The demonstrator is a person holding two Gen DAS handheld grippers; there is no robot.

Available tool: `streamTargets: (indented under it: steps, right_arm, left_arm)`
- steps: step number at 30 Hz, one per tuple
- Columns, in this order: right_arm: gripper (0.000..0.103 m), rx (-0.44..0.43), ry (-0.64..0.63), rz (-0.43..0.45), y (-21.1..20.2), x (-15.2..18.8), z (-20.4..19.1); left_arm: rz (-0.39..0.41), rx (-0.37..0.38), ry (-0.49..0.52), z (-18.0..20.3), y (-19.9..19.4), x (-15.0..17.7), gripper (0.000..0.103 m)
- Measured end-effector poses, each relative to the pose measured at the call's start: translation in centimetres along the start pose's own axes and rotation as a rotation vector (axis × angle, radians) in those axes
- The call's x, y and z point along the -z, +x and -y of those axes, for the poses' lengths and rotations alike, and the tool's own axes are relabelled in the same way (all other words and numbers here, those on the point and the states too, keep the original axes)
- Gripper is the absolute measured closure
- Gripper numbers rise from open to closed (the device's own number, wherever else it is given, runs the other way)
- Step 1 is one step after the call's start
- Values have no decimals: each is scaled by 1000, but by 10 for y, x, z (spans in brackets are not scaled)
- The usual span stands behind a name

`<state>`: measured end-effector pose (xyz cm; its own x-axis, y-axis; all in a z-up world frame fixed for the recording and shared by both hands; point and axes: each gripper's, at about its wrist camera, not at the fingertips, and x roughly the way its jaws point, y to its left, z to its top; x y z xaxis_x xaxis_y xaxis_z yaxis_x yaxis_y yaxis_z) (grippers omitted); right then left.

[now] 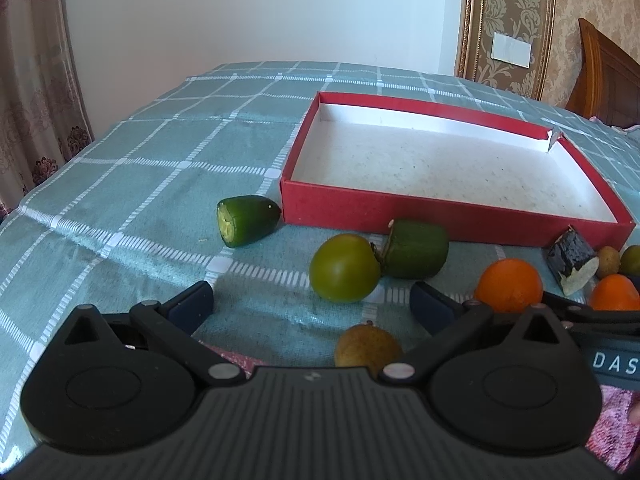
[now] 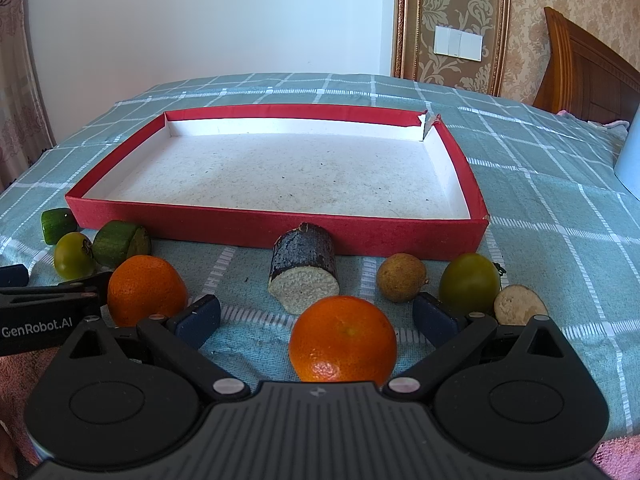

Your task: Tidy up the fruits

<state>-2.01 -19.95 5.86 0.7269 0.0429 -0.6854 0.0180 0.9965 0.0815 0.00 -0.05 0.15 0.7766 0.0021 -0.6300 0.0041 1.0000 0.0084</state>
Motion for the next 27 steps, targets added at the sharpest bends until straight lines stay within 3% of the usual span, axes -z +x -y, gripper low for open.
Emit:
streamTargets:
  steps: [27]
  right_arm:
    - [0,1,-2,5,0,1,0]
  left_arm:
    - [16,9,10,-1,-6,7,0]
